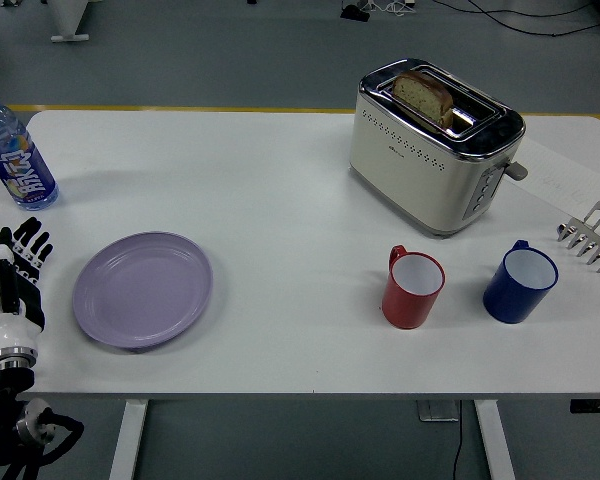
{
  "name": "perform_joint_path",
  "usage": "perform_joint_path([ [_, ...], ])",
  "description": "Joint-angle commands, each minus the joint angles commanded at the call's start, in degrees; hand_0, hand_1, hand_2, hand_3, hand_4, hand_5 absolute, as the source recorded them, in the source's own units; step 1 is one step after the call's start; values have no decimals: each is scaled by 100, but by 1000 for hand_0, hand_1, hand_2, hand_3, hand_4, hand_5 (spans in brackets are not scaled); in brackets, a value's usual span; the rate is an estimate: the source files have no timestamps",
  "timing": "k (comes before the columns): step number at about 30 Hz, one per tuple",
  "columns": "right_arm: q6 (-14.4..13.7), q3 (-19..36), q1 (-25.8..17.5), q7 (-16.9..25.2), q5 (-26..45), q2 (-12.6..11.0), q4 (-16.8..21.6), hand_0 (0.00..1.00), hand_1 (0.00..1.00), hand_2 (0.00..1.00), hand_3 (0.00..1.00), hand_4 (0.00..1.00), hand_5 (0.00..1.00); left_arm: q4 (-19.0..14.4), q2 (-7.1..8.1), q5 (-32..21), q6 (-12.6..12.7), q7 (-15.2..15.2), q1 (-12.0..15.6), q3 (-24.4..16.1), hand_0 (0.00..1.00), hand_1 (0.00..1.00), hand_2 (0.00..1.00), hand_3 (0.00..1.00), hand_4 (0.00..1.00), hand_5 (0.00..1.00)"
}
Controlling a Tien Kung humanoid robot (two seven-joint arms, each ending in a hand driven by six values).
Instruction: Push plate across desktop
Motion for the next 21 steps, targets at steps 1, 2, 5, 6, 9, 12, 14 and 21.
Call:
perform_joint_path([
  [1,3,1,1,-1,-4,-1,0,559,547,675,592,281,298,7,-2,-22,-2,-10,7,20,850,855,863,751,528,998],
  [2,4,2,1,-1,-6,-1,0,559,547,675,592,281,298,11,-3,-33,-3,-14,11,30,850,855,863,751,528,998],
  [5,7,8,2,-4,-16,-1,1,559,546,675,592,282,298,24,-6,-63,-9,-31,30,79,844,853,862,749,522,998],
  [6,9,7,1,-3,-17,-2,1,559,546,675,592,282,298,27,-10,-86,-10,-45,44,118,844,853,862,749,522,998],
  [9,16,16,2,1,-34,-4,0,559,546,675,592,282,298,34,-27,-134,1,-80,65,184,844,853,862,749,522,998],
  [12,38,36,7,15,-68,-10,-5,559,546,675,592,281,299,34,-45,-210,16,-139,91,298,839,849,856,735,505,998],
  [14,39,44,11,19,-78,-9,-6,559,546,675,592,281,299,24,-55,-270,32,-176,101,371,839,849,856,735,505,998],
  [21,42,38,17,20,-77,-9,-6,559,546,675,592,281,297,-20,-68,-461,111,-282,98,625,837,848,856,724,481,998],
])
